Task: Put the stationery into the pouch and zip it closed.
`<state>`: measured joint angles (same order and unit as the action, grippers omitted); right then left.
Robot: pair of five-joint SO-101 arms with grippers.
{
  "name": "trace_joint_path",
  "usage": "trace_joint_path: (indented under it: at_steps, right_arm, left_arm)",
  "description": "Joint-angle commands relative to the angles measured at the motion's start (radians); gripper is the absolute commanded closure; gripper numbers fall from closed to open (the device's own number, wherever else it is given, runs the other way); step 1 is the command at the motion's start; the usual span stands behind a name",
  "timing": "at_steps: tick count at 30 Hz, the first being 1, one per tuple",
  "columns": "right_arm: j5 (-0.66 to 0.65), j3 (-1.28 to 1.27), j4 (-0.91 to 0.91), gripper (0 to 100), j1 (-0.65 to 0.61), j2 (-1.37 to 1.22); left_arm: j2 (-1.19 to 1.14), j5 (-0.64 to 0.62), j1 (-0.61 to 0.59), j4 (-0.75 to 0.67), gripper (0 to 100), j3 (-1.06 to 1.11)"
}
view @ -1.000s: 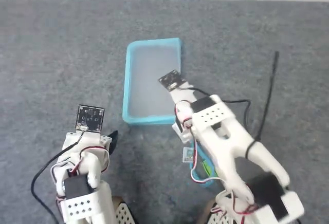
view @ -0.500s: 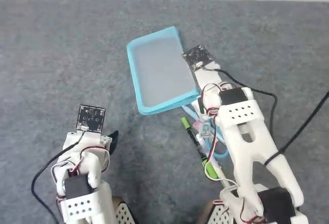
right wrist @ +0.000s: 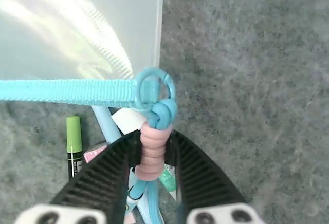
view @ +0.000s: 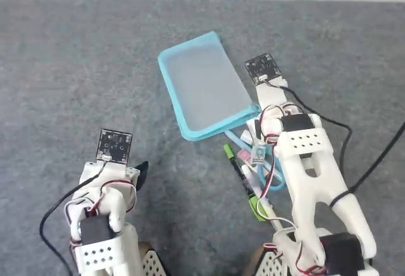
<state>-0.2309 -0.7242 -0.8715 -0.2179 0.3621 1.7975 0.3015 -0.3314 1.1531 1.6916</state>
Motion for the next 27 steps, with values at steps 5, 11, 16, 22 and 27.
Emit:
trace_joint_path:
  at_steps: [5, 11, 16, 22, 27]
  right_arm:
    - [0.015, -0.046, 0.001, 99.1, 0.093, 0.226]
    - [0.015, -0.178, 0.005, 99.1, 0.059, 0.421]
    - [0.015, -0.224, 0.005, 99.1, 0.041, 0.486]
    - [0.031, -0.227, 0.002, 99.1, 0.041, 0.486]
    - [0.041, -0.233, -0.005, 99.1, 0.039, 0.486]
  left_arm:
    - [0.02, 0.009, 0.011, 0.003, 70, -0.007]
    - [0.02, 0.009, 0.011, 0.003, 70, -0.007]
    - [0.02, 0.009, 0.011, 0.003, 70, -0.007]
    - [0.02, 0.009, 0.011, 0.005, 70, -0.007]
    - [0.02, 0.009, 0.011, 0.005, 70, -0.007]
